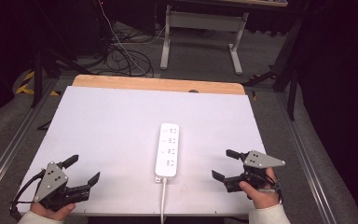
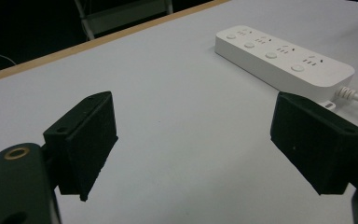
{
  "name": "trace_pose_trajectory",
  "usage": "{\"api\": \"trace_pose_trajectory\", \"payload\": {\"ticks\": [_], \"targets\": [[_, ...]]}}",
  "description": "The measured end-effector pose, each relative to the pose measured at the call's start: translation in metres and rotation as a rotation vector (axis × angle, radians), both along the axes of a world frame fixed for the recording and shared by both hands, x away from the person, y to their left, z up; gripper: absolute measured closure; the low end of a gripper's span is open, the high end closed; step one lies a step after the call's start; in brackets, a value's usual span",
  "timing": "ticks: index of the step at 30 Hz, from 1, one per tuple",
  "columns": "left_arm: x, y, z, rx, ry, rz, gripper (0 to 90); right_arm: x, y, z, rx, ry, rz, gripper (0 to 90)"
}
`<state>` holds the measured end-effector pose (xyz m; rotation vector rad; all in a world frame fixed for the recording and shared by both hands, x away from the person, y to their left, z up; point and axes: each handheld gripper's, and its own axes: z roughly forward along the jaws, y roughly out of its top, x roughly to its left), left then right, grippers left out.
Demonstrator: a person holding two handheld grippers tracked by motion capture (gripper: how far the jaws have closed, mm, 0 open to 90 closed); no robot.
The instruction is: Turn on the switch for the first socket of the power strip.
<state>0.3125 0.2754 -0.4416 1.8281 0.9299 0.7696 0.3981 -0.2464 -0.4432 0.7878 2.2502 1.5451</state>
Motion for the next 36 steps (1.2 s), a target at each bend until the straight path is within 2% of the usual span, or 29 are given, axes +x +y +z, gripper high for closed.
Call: {"api": "trace_pose_trajectory", "payload": {"ticks": [7,14,20,23,26,28,32,34,36], "targets": [[0.000,0.000,0.000,0.002,0.006,-0.001,15.1,-0.002,-0.010,-0.017,0.000,0.016,-0.027,6.5],[0.003,0.000,-0.003,0.006,0.023,-0.002,13.6,-0.005,-0.017,-0.031,-0.050,0.057,-0.039,6.2],[0.006,0.000,-0.005,0.019,0.033,-0.005,12.5,-0.007,-0.019,-0.041,-0.062,0.086,-0.050,5.7],[0.006,0.001,-0.005,0.016,0.035,-0.002,12.2,-0.007,-0.019,-0.042,-0.058,0.097,-0.061,5.7],[0.007,0.002,-0.005,-0.009,0.046,-0.003,12.0,-0.008,-0.018,-0.041,-0.031,0.114,-0.083,6.2],[0.008,0.003,-0.006,-0.020,0.056,-0.001,12.0,-0.008,-0.018,-0.040,-0.029,0.108,-0.083,6.7],[0.008,0.003,-0.007,-0.010,0.041,0.004,11.9,-0.009,-0.019,-0.035,-0.045,0.057,-0.079,6.7],[0.008,0.002,-0.007,0.002,0.031,0.010,11.9,-0.010,-0.019,-0.033,-0.065,0.026,-0.083,6.7],[0.009,0.001,-0.008,0.016,0.024,0.014,11.9,-0.011,-0.019,-0.032,-0.105,-0.019,-0.090,5.8]]}}
